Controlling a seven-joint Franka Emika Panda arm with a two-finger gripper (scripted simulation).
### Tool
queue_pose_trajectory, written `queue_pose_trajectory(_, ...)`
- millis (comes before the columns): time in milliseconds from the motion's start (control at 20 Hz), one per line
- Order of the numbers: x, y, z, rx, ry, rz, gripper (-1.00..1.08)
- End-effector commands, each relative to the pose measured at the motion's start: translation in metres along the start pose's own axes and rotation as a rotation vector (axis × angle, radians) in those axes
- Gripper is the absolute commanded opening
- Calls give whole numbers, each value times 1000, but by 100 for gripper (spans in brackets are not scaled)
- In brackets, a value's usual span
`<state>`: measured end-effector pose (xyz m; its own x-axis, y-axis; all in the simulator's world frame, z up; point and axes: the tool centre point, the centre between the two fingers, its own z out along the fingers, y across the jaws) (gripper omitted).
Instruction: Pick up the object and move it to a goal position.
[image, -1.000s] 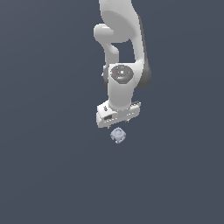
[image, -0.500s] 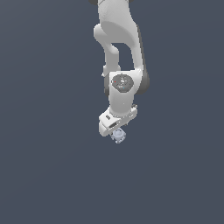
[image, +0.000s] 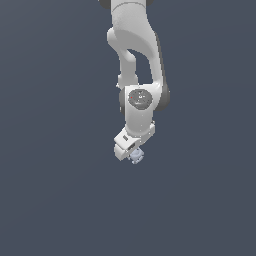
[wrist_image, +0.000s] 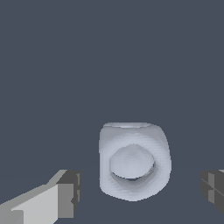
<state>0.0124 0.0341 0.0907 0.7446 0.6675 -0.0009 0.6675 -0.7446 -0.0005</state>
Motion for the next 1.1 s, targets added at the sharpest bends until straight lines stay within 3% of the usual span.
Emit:
queue_pose_trajectory(0,0,0,1,-1,1,-8,100)
queue_pose_trajectory(900,0,0,51,0,1,-8,100)
queue_pose_trajectory(950,0,0,51,0,1,-8,-100)
queue_pose_trajectory(1050,0,0,51,0,1,-8,-100)
